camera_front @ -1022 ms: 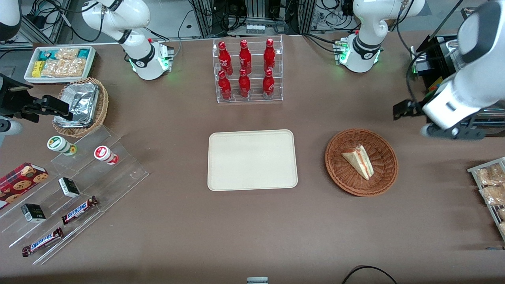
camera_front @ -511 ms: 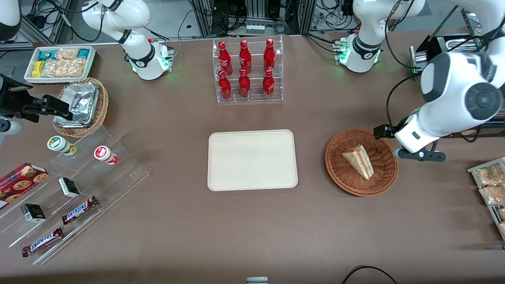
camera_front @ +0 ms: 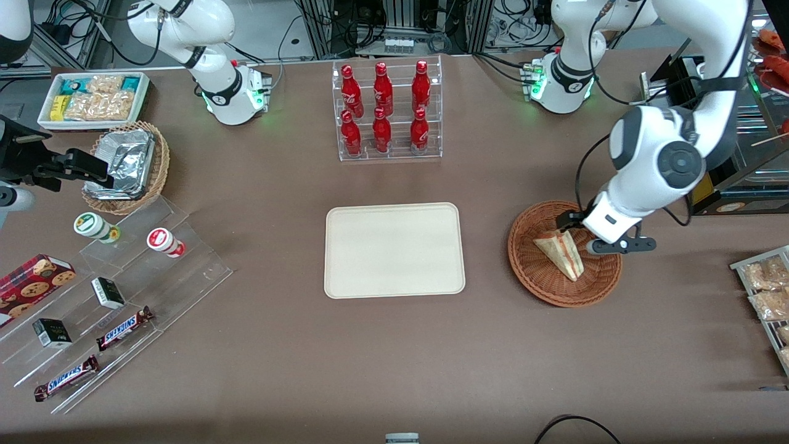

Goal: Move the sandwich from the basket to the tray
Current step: 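Lower the open left gripper over the wrapped sandwich in the basket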

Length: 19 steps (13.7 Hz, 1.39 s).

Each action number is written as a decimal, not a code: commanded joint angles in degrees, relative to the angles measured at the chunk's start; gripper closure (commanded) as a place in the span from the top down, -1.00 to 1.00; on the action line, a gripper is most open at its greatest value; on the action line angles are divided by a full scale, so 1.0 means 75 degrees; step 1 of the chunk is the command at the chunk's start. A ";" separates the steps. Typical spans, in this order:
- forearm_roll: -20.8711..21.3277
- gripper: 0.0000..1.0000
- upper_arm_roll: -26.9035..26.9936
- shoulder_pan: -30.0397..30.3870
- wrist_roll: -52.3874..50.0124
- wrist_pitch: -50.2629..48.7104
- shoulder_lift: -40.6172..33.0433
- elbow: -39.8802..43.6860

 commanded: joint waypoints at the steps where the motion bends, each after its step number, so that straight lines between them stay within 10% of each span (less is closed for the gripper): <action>1: 0.0064 1.00 0.0028 -0.0300 -0.1758 0.0406 -0.0021 -0.0199; 19: 0.0416 1.00 0.0121 -0.0230 -0.5245 0.1636 0.0963 -0.0398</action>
